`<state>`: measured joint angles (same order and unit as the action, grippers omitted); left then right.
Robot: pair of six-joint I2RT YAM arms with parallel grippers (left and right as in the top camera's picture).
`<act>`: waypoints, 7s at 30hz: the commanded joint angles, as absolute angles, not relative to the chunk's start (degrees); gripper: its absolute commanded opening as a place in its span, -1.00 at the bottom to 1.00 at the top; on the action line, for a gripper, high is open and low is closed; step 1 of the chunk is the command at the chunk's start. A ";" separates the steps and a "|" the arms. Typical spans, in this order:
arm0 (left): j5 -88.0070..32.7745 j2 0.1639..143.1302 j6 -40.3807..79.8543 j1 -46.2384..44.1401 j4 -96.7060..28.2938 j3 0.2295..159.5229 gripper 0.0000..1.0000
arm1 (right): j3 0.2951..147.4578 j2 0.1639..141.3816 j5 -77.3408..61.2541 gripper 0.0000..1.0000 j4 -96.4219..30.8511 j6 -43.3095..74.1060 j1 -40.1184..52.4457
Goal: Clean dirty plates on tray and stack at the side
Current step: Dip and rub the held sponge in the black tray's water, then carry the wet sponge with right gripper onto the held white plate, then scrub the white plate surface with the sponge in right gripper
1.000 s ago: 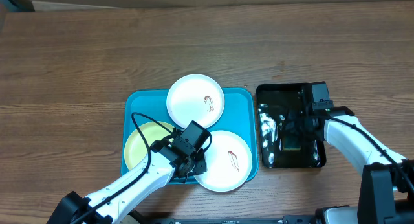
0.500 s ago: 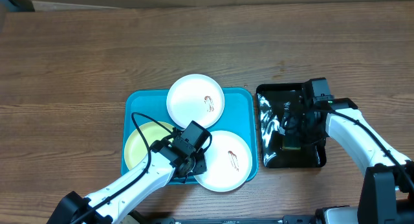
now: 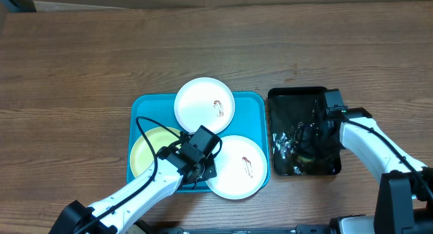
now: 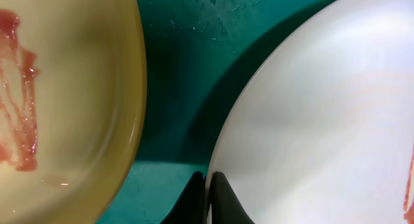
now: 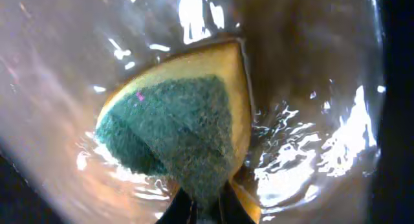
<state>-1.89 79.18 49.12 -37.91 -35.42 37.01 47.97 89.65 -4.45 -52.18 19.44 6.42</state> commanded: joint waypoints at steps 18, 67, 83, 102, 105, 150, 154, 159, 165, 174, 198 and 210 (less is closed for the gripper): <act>4.47 79.07 47.81 -38.33 -35.29 36.47 -0.92 | 57.95 88.14 -7.77 -0.93 -62.81 16.25 6.35; 3.53 79.07 49.76 -38.33 -34.24 36.47 -0.92 | 41.82 88.86 -3.05 0.19 -40.25 20.16 6.42; 3.38 79.07 49.78 -38.33 -34.22 36.47 -0.92 | 60.40 88.73 -3.01 -0.93 -61.28 19.27 6.42; 3.44 79.07 49.78 -38.33 -31.77 36.47 -0.92 | 60.62 88.73 -7.81 -0.93 -62.11 17.10 6.42; 3.44 79.07 49.78 -38.33 -31.03 36.47 -0.92 | 60.60 88.73 -7.79 -0.93 -62.52 17.08 6.42; 3.38 83.57 50.96 -38.26 -28.60 35.73 -0.92 | 60.77 88.75 -8.25 -0.93 -53.80 6.17 35.42; 3.38 83.57 51.00 -38.26 -28.42 35.73 -0.92 | 57.39 88.79 -5.50 -0.93 -46.70 6.20 37.82; 3.38 83.57 50.98 -38.26 -28.45 35.73 -0.92 | 53.82 88.86 -3.40 -0.93 -41.43 6.17 39.11; 3.36 83.57 51.00 -38.26 -28.40 35.75 -0.92 | 50.83 89.19 -0.73 -0.93 -34.17 3.62 39.16; 3.33 83.57 50.81 -38.26 -28.29 35.75 -0.92 | 50.83 89.52 -1.87 -0.92 -32.14 -9.85 39.16; 3.14 83.57 50.78 -38.26 -28.25 35.75 -0.92 | 50.83 90.56 -5.65 -0.76 -28.05 -30.70 39.18; 3.14 83.57 50.78 -38.26 -28.40 35.75 -0.92 | 50.83 90.70 -5.65 0.07 -28.34 -30.00 39.16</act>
<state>3.25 82.30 50.70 -37.91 -28.08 36.69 50.98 90.52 -5.15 -28.36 -30.02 38.79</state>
